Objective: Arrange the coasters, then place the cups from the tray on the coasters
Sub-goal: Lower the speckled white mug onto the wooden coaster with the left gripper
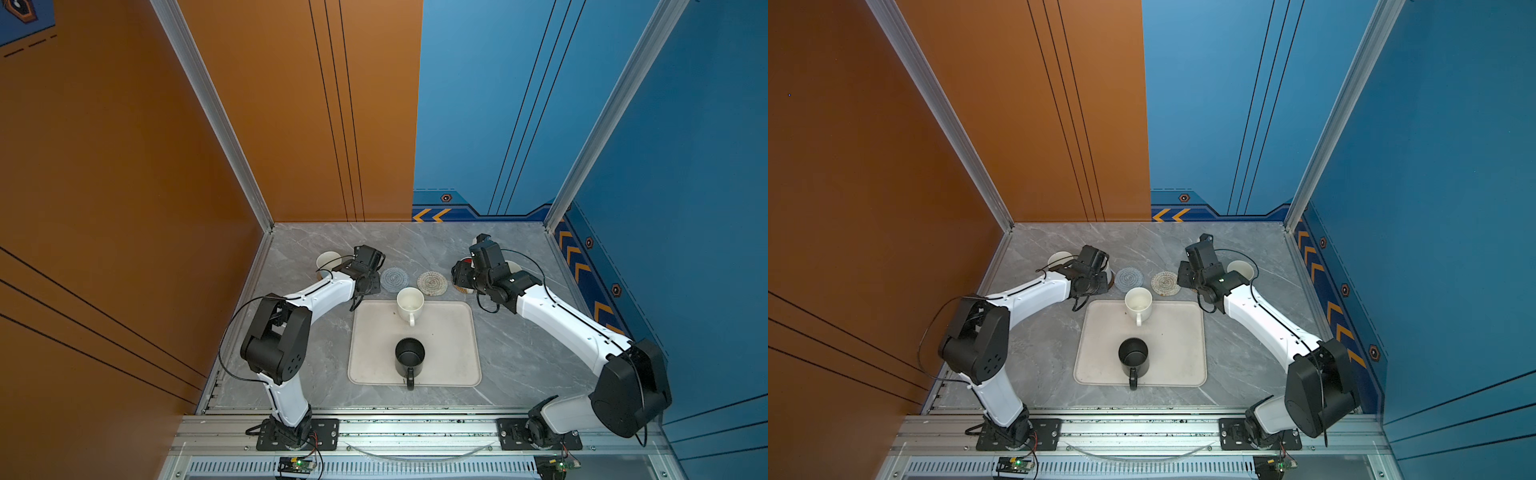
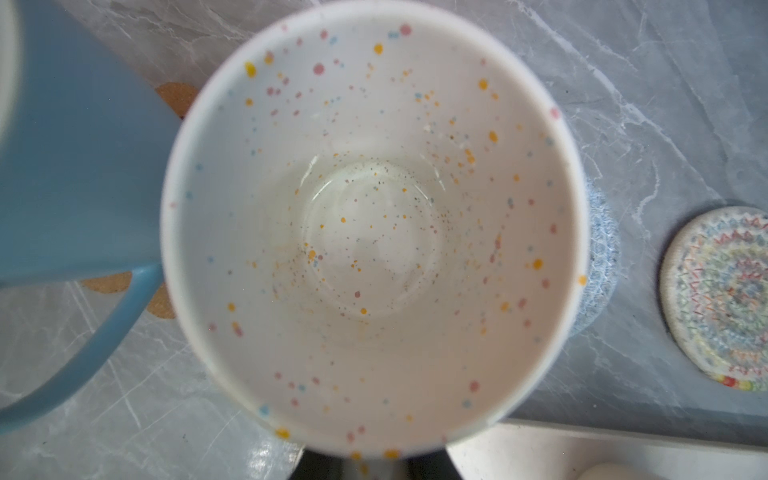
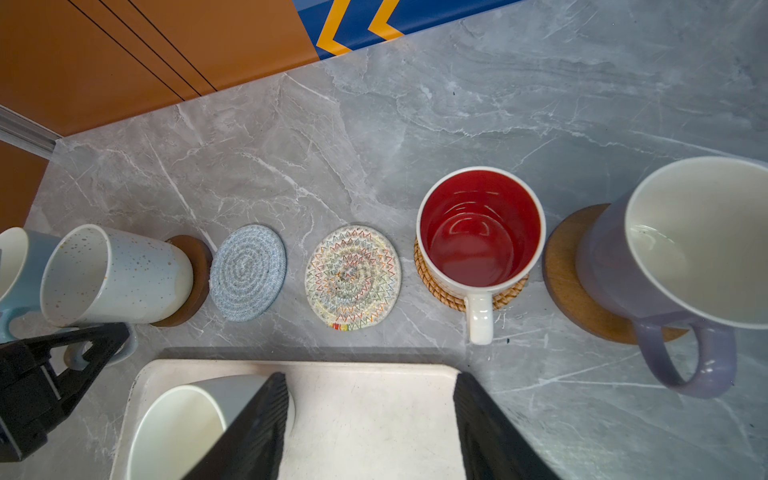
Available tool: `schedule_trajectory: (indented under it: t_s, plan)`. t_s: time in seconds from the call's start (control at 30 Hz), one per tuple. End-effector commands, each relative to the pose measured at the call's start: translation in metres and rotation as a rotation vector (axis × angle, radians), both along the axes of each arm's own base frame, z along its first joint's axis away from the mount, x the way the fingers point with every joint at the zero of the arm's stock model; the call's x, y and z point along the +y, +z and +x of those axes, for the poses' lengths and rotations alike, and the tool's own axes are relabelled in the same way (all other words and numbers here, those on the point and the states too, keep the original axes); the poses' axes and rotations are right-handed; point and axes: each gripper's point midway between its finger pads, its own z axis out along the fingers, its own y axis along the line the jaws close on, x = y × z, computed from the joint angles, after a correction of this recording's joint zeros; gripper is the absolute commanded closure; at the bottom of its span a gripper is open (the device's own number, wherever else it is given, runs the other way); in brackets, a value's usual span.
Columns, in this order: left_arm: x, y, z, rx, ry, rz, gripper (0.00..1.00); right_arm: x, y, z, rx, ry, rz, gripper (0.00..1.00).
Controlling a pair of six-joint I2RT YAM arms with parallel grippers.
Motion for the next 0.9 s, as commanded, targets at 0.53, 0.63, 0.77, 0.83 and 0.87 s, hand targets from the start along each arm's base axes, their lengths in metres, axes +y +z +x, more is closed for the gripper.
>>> schedule_trajectory:
  t_s: [0.53, 0.63, 0.77, 0.83, 0.87]
  plan:
    - [0.0042, 0.0274, 0.0201, -0.085, 0.028, 0.006, 0.76, 0.0002, -0.0029, -0.0007, 0.016, 0.012, -0.004, 0.38]
    - [0.0036, 0.0274, 0.0203, -0.083, 0.026, 0.005, 0.70, 0.0009, -0.0031, -0.0007, 0.017, 0.014, -0.004, 0.38]
    - [0.0036, 0.0280, 0.0200, -0.083, 0.025, 0.005, 0.66, 0.0006, -0.0033, -0.0010, 0.018, 0.014, -0.003, 0.38]
    - [0.0043, 0.0293, 0.0189, -0.085, 0.027, 0.004, 0.65, 0.0002, -0.0031, -0.0015, 0.017, 0.013, -0.004, 0.38]
    - [0.0048, 0.0297, 0.0185, -0.087, 0.027, 0.005, 0.64, 0.0001, -0.0020, -0.0016, 0.015, 0.014, -0.003, 0.38]
